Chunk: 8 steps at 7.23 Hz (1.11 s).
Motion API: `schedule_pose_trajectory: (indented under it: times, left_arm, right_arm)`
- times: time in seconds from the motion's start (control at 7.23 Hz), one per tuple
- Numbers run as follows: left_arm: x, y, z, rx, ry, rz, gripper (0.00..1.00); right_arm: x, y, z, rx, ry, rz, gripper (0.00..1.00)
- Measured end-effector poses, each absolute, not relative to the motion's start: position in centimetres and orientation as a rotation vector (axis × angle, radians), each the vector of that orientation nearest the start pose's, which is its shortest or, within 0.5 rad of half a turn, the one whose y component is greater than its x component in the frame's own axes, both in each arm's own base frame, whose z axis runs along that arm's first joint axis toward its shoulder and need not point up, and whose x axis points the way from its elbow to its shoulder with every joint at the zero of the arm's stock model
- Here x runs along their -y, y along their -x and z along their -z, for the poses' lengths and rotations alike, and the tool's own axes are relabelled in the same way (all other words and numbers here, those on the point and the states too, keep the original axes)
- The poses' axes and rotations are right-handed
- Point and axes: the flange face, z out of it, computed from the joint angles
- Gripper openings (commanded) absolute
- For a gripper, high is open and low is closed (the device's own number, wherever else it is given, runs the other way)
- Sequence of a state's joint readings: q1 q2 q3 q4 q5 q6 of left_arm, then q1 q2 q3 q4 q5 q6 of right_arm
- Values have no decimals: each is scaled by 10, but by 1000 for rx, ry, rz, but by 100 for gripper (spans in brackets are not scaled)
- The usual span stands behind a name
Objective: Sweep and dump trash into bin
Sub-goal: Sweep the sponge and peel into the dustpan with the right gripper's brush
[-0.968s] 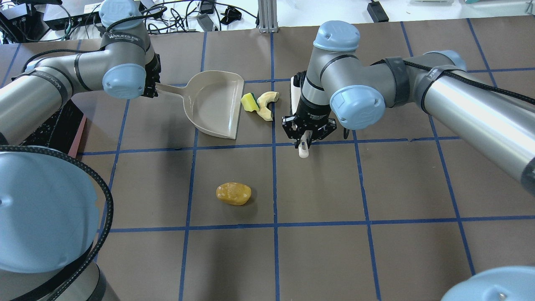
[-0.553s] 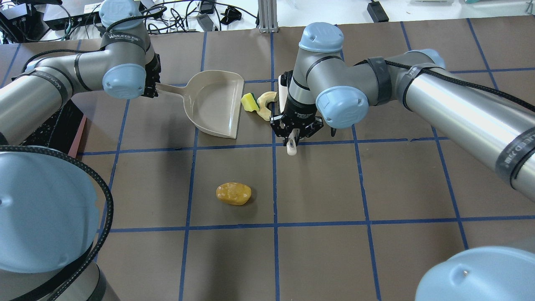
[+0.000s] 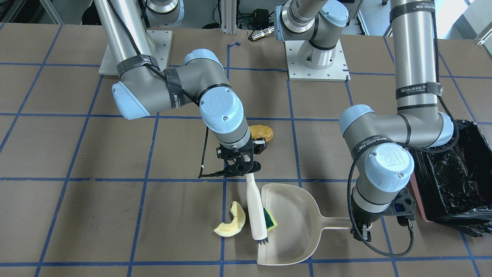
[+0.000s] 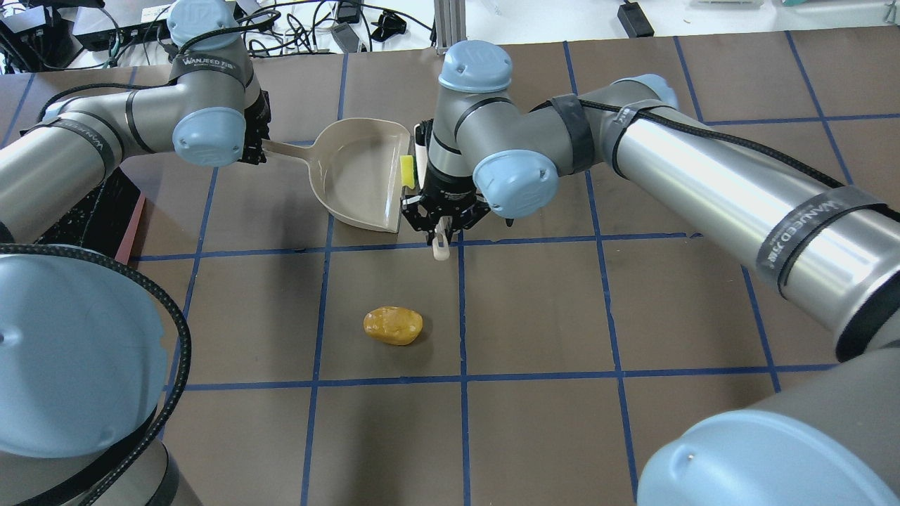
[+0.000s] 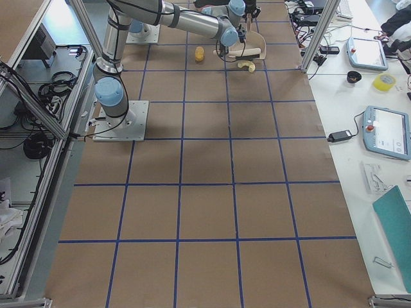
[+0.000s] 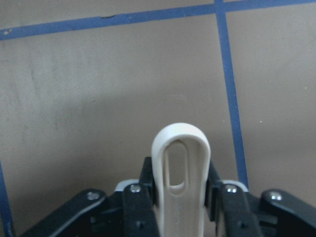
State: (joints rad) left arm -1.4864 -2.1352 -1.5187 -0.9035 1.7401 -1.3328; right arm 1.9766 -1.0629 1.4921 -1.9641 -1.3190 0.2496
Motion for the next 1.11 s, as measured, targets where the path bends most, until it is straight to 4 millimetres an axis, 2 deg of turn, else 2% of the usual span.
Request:
schedule_pose_trajectory:
  times: [0.14,0.28,0.42,0.55,0.83,0.97,1.11]
  left_arm:
    - [690,59,-248,-2322,2018,346,0]
    - [690,59,-248,-2321,2019,346,0]
    - [690,59,-248,-2321,2019,346,0]
    - [690,59,-248,-2321,2019,346,0]
    - [691,59,-248,-2310,2035,353,0]
    - [691,61,-247,-2298,2055,362,0]
    - [692,65,-246,-2287,2075,370,0]
  right_arm:
    - [543,-416,-282,-2898,230,-146,0]
    - [546,-408,-293,-2908,212,-156,0]
    - [554,-383,-306,-2938,163,-195,0]
    - [563,-351,-310,-2978,97,-244,0]
    - [583,-304,-292,-3029,-73,-324,0]
    - [590,-290,-279,-3031,-148,-362,0]
    - [593,-286,-266,-3019,-188,-399,0]
